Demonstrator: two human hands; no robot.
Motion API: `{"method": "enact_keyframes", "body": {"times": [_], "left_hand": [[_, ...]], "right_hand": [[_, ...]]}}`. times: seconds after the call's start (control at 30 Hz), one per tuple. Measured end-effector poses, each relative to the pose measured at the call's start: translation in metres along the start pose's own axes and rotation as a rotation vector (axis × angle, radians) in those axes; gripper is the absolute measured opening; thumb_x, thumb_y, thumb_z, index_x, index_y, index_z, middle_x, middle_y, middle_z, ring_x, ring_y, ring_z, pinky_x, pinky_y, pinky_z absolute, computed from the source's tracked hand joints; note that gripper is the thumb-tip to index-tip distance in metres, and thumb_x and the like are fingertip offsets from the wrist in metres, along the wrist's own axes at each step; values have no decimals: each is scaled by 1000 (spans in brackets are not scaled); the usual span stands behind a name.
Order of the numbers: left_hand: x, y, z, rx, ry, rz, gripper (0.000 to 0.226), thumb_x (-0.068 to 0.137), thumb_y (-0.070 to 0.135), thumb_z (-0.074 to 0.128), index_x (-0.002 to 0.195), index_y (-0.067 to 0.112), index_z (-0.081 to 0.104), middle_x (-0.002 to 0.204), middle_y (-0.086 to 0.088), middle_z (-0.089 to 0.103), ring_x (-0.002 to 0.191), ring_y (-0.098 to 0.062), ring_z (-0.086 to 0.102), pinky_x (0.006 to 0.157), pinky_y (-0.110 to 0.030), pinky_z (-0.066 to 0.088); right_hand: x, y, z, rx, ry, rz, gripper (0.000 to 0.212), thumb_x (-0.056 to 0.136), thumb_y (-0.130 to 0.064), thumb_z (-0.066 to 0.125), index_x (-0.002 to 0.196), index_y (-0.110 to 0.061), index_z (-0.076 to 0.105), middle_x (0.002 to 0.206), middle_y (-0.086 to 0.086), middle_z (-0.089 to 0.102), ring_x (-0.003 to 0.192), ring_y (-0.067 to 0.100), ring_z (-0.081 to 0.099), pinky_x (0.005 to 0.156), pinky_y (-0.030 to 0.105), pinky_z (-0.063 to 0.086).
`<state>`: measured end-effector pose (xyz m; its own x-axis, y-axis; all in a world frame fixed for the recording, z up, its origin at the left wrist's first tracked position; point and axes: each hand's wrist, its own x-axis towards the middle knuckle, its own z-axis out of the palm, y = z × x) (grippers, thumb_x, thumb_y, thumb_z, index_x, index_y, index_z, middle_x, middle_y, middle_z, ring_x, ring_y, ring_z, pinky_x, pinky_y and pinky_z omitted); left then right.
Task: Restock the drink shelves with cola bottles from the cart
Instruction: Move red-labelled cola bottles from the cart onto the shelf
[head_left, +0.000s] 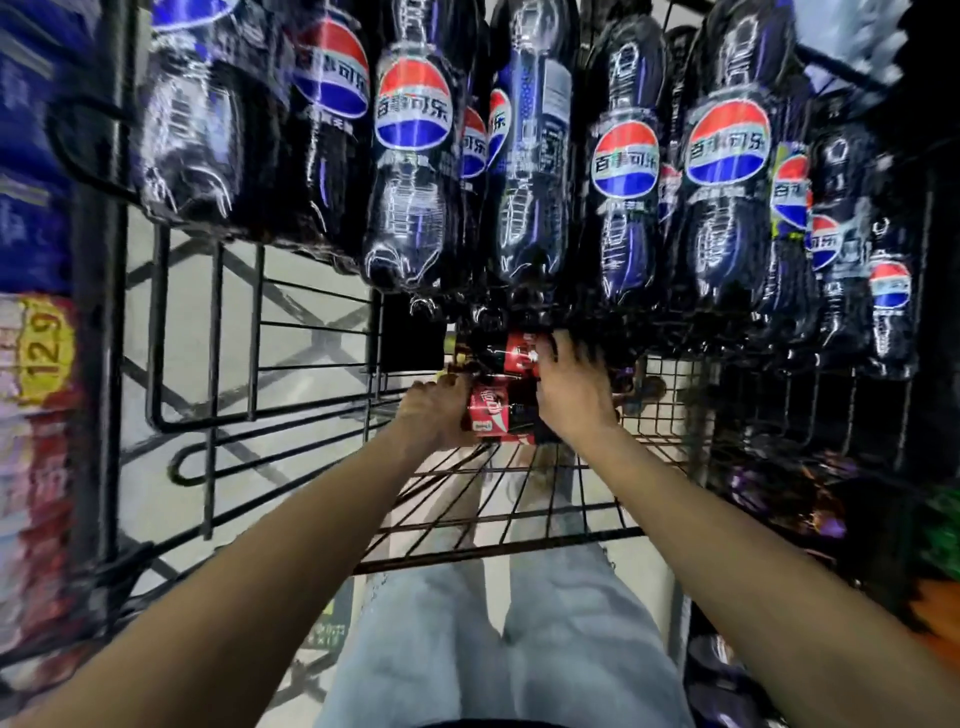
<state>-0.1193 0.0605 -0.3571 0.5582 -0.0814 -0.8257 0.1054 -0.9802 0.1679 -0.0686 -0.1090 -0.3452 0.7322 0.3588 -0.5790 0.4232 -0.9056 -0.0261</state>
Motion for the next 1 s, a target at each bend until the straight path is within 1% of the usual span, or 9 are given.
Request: {"method": "enact_keyframes", "body": {"times": [0.1, 0.2, 0.37, 0.57, 0.73, 0.83, 0.87, 0.93, 1.0], "left_hand": [[-4, -5, 1, 29, 14, 26, 84, 76, 58, 68, 137, 12, 32, 129, -12, 53, 117, -30, 54, 97, -39, 42], [-10, -10, -3, -42, -7, 54, 87, 72, 62, 70, 138, 18, 34, 129, -10, 52, 117, -30, 55, 96, -40, 44], [-20, -13, -13, 20, 45, 79, 88, 71, 69, 66, 140, 26, 34, 124, -7, 59, 113, -28, 58, 91, -37, 45], [-32, -16, -18, -2, -10, 57, 89, 73, 72, 62, 144, 30, 28, 124, -1, 63, 114, -25, 59, 92, -37, 43], [-42, -26, -27, -300, -27, -36, 80, 70, 65, 71, 138, 33, 43, 124, 4, 63, 117, -20, 57, 96, -32, 44], [-47, -31, -28, -677, -2, -61, 59, 74, 46, 79, 123, 22, 57, 113, -3, 65, 104, -20, 60, 94, -35, 48], [-49, -32, -28, -820, 18, -65, 48, 75, 37, 80, 115, 18, 60, 108, -8, 66, 95, -20, 62, 89, -33, 51], [-52, -32, -27, -1015, 57, -97, 31, 78, 25, 80, 99, 14, 59, 94, -12, 67, 72, -13, 60, 66, -20, 51], [-53, -32, -25, -1077, 98, -165, 32, 77, 23, 80, 95, 15, 55, 83, -6, 66, 62, -8, 56, 55, -16, 45]], "right_hand": [[-1, 8, 1, -65, 11, 32, 62, 88, -17, 61, 142, -8, 34, 143, 14, 39, 123, 32, 46, 104, 44, 38], [2, 10, 1, -41, -29, 41, 67, 89, -16, 60, 148, -8, 27, 144, 13, 40, 131, 31, 40, 101, 39, 41], [10, 5, -5, 15, -55, 80, 67, 86, -20, 68, 142, -5, 33, 139, 15, 42, 134, 33, 33, 95, 37, 47], [10, 0, -1, 20, -67, 124, 65, 88, -15, 65, 142, -2, 32, 142, 18, 33, 124, 37, 45, 110, 49, 35], [9, 3, -2, 47, -48, 125, 63, 87, -26, 68, 138, -5, 38, 135, 15, 38, 125, 32, 37, 104, 47, 38], [9, 6, -4, 130, -72, 147, 65, 89, -31, 66, 142, -8, 36, 139, 15, 40, 130, 32, 32, 104, 42, 38], [11, 8, -5, 159, -88, 152, 65, 90, -31, 66, 143, -9, 35, 139, 15, 42, 132, 32, 31, 103, 40, 38], [14, 10, -7, 207, -114, 159, 66, 90, -30, 65, 143, -8, 33, 139, 15, 46, 133, 33, 33, 103, 39, 37], [16, 11, -6, 243, -125, 171, 66, 90, -28, 66, 142, -7, 32, 139, 17, 45, 131, 34, 38, 106, 41, 36]]}}
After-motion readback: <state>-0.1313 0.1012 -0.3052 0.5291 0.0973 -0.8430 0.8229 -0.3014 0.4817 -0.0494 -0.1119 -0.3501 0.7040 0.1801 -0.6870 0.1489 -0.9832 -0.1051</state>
